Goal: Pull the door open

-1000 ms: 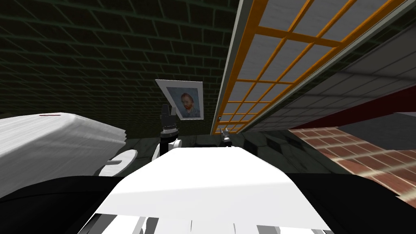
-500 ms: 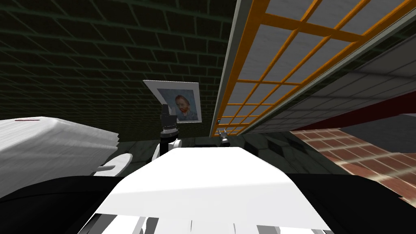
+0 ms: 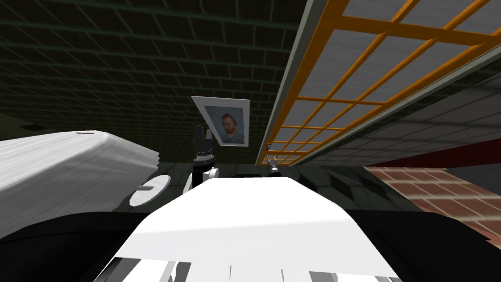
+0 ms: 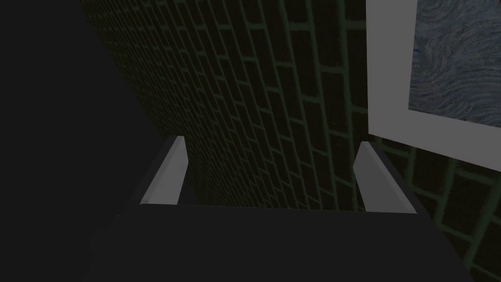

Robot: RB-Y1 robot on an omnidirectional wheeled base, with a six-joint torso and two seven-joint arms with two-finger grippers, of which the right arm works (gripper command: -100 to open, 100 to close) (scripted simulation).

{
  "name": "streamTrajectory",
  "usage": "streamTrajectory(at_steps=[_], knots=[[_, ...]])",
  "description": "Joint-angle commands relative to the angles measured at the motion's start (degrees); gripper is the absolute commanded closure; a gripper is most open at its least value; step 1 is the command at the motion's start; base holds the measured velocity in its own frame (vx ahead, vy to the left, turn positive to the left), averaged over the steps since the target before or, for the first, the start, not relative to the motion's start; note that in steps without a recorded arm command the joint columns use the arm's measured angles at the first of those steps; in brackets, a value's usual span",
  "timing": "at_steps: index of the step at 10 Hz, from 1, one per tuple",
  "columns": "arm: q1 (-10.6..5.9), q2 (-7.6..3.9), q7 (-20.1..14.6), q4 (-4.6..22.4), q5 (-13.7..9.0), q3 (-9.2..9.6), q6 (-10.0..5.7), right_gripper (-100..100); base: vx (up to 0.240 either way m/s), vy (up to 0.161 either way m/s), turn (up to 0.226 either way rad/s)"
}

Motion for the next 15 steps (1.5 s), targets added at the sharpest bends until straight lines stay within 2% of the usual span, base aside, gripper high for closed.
streamTrajectory(at_steps=[1,3,5,6,7,11,12,13,15], knots=[[-1.05,-2.01,-0.2,2.2,-1.9,-1.91,-0.56,-100,-0.008,0.089,0.344],[-1.81,-3.47,-0.3,4.0,-3.4,-3.51,-1.01,-100,0.046,0.056,0.23],[-3.31,-6.01,-0.6,7.6,-6.5,-6.65,-1.9,-100,0.128,0.03,0.351],[-3.65,-6.55,-0.7,8.4,-7.2,-7.36,-2.11,-100,0.147,-0.019,0.207],[-3.65,-6.55,-0.7,8.4,-7.2,-7.36,-2.11,-100,0.106,-0.022,0.078],[-4.88,-8.35,-0.9,11.4,-9.8,-9.94,-2.84,-100,0.078,-0.016,0.154],[-3.9,-7.8,-1.1,10.5,-9.3,-9.31,-2.63,-100,0.008,0.005,0.002],[-3.9,-7.8,-1.1,10.5,-9.3,-9.31,-2.63,100,-0.01,0.004,-0.006],[-3.9,-7.8,-1.1,10.5,-9.3,-9.31,-2.63,100,-0.003,-0.011,-0.009]])
